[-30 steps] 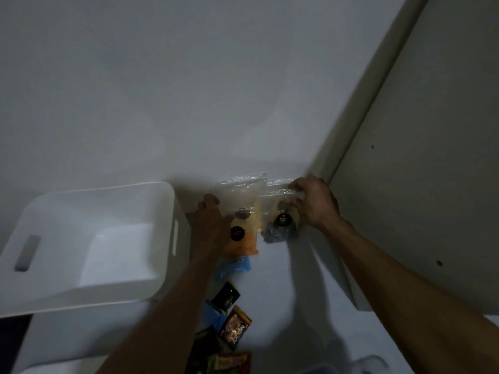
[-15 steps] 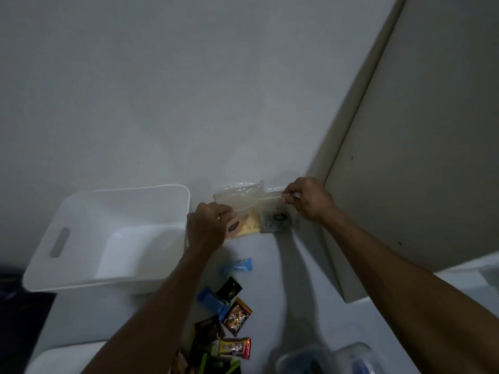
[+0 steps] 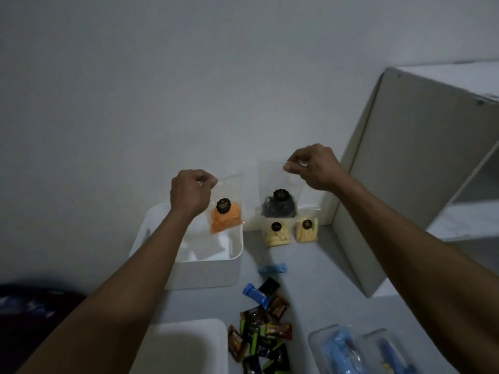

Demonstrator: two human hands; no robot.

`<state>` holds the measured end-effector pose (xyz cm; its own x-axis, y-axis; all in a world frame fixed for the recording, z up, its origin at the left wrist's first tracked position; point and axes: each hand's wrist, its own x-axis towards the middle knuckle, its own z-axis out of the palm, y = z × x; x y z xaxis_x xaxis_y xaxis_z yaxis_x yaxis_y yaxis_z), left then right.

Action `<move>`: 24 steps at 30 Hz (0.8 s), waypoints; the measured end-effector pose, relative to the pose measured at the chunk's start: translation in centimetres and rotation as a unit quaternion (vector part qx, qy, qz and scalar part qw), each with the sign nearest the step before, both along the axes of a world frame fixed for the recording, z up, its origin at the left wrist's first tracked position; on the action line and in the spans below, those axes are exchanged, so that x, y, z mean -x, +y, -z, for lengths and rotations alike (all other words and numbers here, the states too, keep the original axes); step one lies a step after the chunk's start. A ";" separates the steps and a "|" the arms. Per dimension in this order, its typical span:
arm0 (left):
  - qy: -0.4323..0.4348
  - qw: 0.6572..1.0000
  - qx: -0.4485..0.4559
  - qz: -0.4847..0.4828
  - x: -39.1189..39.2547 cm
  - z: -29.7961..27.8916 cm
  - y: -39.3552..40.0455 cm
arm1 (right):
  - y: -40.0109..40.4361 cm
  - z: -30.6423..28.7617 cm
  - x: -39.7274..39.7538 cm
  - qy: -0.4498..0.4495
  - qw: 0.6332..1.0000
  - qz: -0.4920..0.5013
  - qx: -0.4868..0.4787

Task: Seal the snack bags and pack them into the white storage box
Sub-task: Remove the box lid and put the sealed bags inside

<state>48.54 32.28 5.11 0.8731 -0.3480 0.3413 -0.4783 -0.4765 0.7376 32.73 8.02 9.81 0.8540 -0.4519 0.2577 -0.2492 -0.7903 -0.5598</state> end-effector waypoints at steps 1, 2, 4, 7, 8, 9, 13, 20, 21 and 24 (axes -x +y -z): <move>0.008 1.000 0.004 -0.006 -0.2 -0.2 1.4 | 1.4 -0.2 -0.1 -0.005 1.000 -0.004 -0.009; 0.015 1.000 0.004 -0.011 -0.4 -0.2 2.8 | 2.7 -0.3 -0.4 -0.010 1.000 -0.009 -0.019; 0.028 0.999 -0.001 -0.022 -1.2 0.2 5.0 | 5.2 -0.3 -1.1 -0.012 0.998 -0.024 -0.054; 0.042 0.999 -0.010 -0.030 -2.9 1.4 7.1 | 8.2 0.4 -2.9 -0.013 0.994 -0.045 -0.097; 0.045 0.998 -0.014 -0.031 -3.6 1.9 7.4 | 9.0 0.7 -3.6 -0.011 0.993 -0.049 -0.104; 0.048 0.998 -0.017 -0.030 -4.3 2.4 7.6 | 9.6 1.1 -4.4 -0.007 0.992 -0.054 -0.110; 0.073 0.997 -0.018 -0.017 -6.9 4.6 7.0 | 10.6 3.3 -8.2 0.014 0.989 -0.081 -0.124; 0.162 0.985 -0.050 0.030 -11.9 10.3 3.4 | 9.3 11.2 -13.6 0.082 0.984 -0.109 -0.113; 0.178 0.982 -0.056 0.039 -12.5 11.4 2.8 | 9.1 12.6 -14.3 0.091 0.984 -0.109 -0.111; 0.203 0.975 -0.068 0.061 -14.0 13.9 1.4 | 8.7 15.8 -15.7 0.118 0.986 -0.088 -0.081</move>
